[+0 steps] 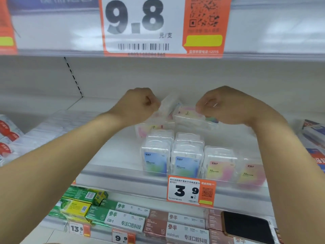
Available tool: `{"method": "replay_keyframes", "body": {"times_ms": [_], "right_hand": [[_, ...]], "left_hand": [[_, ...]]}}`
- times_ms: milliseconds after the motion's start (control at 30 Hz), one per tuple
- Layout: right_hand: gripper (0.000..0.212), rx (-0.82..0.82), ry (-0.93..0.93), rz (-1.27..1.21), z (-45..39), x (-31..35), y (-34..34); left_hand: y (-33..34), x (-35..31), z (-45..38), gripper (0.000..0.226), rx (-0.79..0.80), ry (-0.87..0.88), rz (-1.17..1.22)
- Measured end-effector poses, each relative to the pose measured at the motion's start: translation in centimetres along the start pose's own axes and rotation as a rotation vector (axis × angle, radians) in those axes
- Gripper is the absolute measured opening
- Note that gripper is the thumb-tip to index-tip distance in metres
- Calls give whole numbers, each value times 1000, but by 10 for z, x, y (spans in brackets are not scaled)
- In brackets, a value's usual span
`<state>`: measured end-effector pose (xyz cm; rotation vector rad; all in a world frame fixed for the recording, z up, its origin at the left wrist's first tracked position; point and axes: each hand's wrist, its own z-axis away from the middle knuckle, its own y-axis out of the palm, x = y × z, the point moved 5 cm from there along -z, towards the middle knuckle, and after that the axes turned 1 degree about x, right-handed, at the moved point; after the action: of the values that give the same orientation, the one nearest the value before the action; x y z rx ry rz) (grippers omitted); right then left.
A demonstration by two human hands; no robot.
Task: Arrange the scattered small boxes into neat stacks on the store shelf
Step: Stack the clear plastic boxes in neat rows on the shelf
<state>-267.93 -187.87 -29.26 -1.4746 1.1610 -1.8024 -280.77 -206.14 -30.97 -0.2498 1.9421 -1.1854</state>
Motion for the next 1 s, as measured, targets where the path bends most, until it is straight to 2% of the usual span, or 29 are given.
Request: {"method": "replay_keyframes", "body": {"times_ms": [67, 167, 267, 367, 433, 467, 567, 633, 733, 833, 933, 1000], "right_hand": [[15, 58, 42, 216, -27, 1, -1], [30, 128, 41, 462, -56, 0, 9], [45, 194, 18, 408, -66, -3, 26], [66, 181, 14, 313, -66, -8, 30], [76, 173, 17, 327, -62, -10, 29], [71, 173, 17, 318, -60, -12, 28], [35, 161, 4, 223, -51, -21, 24], [24, 116, 4, 129, -43, -26, 16], [21, 38, 45, -42, -28, -35, -1], [30, -23, 141, -252, -8, -50, -18], [34, -100, 234, -393, 12, -68, -28], [28, -146, 292, -512, 27, -80, -32]], "left_hand": [[10, 6, -11, 32, 176, -59, -242], [21, 18, -14, 51, 380, -80, -340], [25, 24, -10, 55, 406, -41, -357], [23, 30, -8, 43, 345, -1, -364], [16, 34, -5, 37, 291, -27, -268], [11, 36, -4, 35, 259, -50, -182], [-1, 36, 2, 33, 167, -114, 60], [-4, 34, 5, 33, 151, -161, 195], [-6, 29, 7, 34, 138, -202, 359], [-11, 16, 7, 38, 178, -168, 449], [-16, 0, 4, 42, 190, -125, 444], [-16, -13, -1, 38, 156, -110, 401]]}}
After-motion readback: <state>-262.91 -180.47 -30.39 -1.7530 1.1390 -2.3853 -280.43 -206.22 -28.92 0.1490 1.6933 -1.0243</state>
